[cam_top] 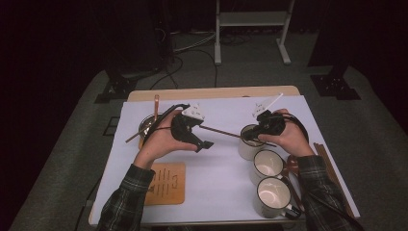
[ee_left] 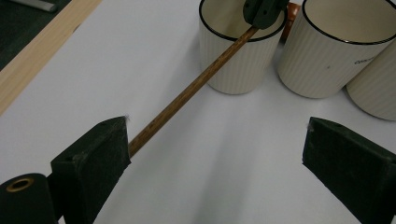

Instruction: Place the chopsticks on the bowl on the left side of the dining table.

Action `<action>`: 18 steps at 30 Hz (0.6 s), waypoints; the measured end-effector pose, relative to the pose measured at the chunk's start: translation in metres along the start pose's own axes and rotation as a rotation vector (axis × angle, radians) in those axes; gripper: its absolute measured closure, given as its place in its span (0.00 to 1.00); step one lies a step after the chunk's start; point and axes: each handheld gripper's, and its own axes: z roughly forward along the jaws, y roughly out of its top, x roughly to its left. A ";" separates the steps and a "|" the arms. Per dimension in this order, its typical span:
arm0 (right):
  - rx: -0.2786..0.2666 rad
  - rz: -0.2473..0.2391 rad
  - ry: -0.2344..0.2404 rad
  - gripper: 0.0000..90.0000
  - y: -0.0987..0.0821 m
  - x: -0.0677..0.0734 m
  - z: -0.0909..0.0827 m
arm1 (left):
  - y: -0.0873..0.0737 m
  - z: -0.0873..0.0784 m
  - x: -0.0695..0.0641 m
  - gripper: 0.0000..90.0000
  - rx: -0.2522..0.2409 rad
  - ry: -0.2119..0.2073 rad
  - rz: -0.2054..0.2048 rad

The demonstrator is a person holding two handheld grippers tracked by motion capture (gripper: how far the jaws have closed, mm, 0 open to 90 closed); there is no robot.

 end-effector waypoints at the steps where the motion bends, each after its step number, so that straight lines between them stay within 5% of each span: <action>1: 0.000 -0.003 0.005 0.94 0.001 0.001 0.001 | 0.000 0.001 0.000 0.08 -0.002 -0.001 0.000; 18: 0.014 -0.080 0.105 0.94 0.016 0.008 0.012 | 0.000 0.011 -0.003 0.17 0.045 -0.031 0.047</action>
